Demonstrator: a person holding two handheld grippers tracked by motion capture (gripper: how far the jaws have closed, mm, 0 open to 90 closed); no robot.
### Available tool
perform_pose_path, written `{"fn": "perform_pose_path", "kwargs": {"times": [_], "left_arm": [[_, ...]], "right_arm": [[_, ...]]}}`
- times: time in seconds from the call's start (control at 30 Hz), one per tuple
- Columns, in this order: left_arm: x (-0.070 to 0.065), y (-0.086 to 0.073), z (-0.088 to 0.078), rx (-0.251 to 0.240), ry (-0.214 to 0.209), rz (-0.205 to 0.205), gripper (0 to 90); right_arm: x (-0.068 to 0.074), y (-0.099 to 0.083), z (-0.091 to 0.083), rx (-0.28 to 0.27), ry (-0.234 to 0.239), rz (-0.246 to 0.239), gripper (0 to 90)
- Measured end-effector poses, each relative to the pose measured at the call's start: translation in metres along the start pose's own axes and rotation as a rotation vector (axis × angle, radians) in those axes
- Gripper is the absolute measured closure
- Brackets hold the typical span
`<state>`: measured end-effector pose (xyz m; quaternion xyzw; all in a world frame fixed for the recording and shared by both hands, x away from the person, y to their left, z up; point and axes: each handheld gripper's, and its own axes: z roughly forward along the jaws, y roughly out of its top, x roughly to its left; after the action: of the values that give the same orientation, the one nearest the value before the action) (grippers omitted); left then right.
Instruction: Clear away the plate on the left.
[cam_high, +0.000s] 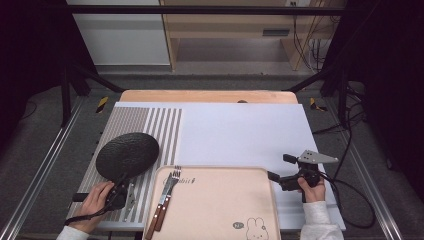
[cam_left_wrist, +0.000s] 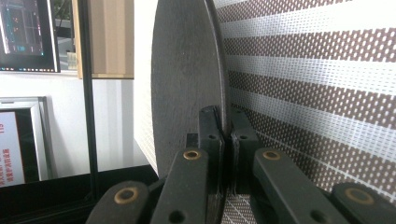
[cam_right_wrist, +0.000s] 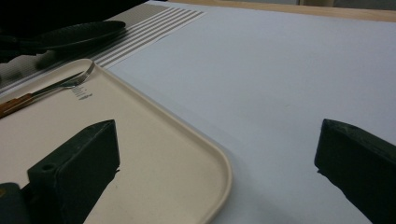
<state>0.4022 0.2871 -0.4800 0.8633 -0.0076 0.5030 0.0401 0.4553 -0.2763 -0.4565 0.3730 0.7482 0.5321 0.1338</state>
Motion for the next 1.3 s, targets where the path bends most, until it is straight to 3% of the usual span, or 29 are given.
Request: {"fn": "perform_pose_path", "kwargs": {"times": [0.83, 1.1, 1.2, 1.23, 1.3], "left_arm": [[0.012, 0.007, -0.006, 0.004, -0.038, -0.018, 86.5], [0.022, 0.014, -0.018, -0.022, -0.013, -0.013, 86.4], [0.029, 0.019, -0.024, -0.042, -0.006, 0.015, 86.5], [0.029, 0.02, -0.027, -0.032, -0.007, -0.014, 86.4], [0.032, 0.023, -0.032, -0.035, 0.001, -0.004, 86.4]], "right_arm": [[0.0, 0.0, 0.0, 0.001, -0.003, -0.002, 0.3], [0.0, 0.0, -0.001, -0.001, -0.003, -0.001, 0.3], [0.0, 0.0, -0.001, 0.0, -0.003, -0.002, 0.3], [0.0, 0.0, -0.001, -0.002, -0.003, -0.001, 0.3], [0.0, 0.0, -0.001, -0.002, -0.003, 0.0, 0.3]]}}
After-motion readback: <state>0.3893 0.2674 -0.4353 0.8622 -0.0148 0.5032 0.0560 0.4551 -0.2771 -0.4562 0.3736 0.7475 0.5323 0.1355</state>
